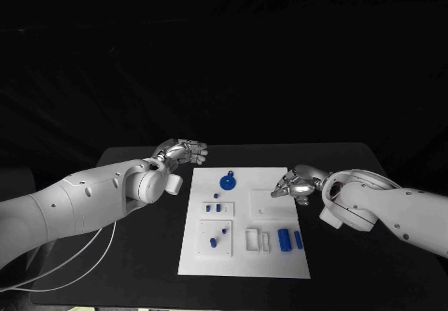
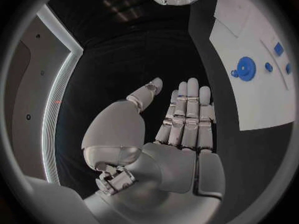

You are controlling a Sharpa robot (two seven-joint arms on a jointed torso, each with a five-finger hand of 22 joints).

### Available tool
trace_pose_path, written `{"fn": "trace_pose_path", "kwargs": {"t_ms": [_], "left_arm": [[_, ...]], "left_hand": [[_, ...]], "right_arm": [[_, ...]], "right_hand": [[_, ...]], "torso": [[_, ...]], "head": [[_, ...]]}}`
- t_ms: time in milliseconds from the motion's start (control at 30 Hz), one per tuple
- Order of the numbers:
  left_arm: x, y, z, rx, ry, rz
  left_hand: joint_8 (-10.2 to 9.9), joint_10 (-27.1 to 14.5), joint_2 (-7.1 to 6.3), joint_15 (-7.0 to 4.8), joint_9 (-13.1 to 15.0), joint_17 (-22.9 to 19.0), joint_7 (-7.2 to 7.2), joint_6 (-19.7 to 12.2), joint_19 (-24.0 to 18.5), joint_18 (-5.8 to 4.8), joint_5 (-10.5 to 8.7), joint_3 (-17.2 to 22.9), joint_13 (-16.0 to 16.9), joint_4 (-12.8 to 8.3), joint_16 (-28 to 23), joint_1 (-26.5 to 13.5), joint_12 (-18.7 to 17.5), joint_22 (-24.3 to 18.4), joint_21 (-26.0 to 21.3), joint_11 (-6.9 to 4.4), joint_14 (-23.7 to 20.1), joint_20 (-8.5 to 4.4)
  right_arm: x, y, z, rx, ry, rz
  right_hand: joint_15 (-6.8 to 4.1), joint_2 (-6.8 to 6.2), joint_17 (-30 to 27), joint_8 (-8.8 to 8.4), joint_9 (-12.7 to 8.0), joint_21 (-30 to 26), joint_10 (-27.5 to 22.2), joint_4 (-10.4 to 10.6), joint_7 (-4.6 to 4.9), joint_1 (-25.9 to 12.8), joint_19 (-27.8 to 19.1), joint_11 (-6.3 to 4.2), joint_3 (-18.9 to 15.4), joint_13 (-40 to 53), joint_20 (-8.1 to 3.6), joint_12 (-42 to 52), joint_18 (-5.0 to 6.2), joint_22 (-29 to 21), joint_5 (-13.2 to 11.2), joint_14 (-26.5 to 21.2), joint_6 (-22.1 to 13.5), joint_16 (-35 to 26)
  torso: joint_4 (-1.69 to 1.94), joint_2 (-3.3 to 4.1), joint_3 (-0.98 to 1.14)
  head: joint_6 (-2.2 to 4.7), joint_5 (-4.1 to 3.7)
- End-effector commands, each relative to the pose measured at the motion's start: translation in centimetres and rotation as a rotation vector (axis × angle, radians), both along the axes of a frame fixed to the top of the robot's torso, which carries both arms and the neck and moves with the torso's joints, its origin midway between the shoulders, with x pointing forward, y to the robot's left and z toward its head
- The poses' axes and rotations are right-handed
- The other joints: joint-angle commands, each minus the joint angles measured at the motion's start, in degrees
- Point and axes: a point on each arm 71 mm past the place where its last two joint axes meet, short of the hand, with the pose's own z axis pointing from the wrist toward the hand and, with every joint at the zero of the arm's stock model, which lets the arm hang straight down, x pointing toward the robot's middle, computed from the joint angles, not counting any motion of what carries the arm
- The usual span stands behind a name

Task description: Assemble the parts on the task board

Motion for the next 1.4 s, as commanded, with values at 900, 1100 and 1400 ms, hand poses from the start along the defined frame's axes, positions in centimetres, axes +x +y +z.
{"fn": "trace_pose_path", "kwargs": {"t_ms": [900,1100,1400], "left_arm": [[-1.3,-0.8,-2.2,-0.043,0.008,-0.06],[-1.4,-0.9,-2.2,-0.045,0.009,-0.065],[-1.5,-0.8,-2.2,-0.045,0.012,-0.066]], "left_hand": [[0.2,-1.2,-0.54,0.33,-0.5,2.8,0.08,-1.4,-0.3,1.16,-2.69,-8.9,-0.1,-1.7,-3.0,-7.5,0.0,0.2,-1.7,0.18,0.3,0.31],[0.2,-1.3,-0.54,0.35,-0.6,3.0,0.1,-1.5,-0.3,1.22,-2.69,-9.3,-0.2,-1.7,-3.3,-8.2,0.0,0.2,-1.9,0.19,0.2,0.33],[0.2,-1.3,-0.45,0.36,-0.6,3.2,0.11,-1.6,-0.3,1.26,-2.69,-9.5,-0.2,-1.6,-3.5,-8.5,0.0,0.2,-2.0,0.2,0.2,0.35]], "right_arm": [[-4.1,-1.3,-7.1,-0.285,0.288,0.036],[-4.7,-0.6,-8.6,-0.292,0.301,0.044],[-4.7,0.5,-10.0,-0.297,0.281,0.056]], "right_hand": [[-0.98,0.53,1.9,1.29,2.4,3.1,0.4,1.0,-0.81,-9.5,0.1,-0.87,0.4,3.8,-1.08,1.0,3.06,1.3,-0.2,-0.3,2.5,2.3],[-0.98,0.6,1.9,1.23,2.6,3.4,0.4,0.6,-0.81,-9.9,0.0,-0.87,0.7,4.0,-1.11,0.8,3.06,1.2,-0.2,-0.3,2.5,2.3],[-0.88,0.5,1.9,0.94,2.7,3.6,0.4,0.0,-0.71,-10.3,-0.2,-0.77,1.1,4.4,-1.1,0.6,3.06,1.2,-0.2,-0.3,2.1,2.3]], "torso": [[-1.17,-3.79,-0.45],[-1.06,-3.86,-0.69],[-1.11,-3.66,-0.57]], "head": [[-2.22,-1.94],[-2.73,-2.05],[-3.37,-1.6]]}}
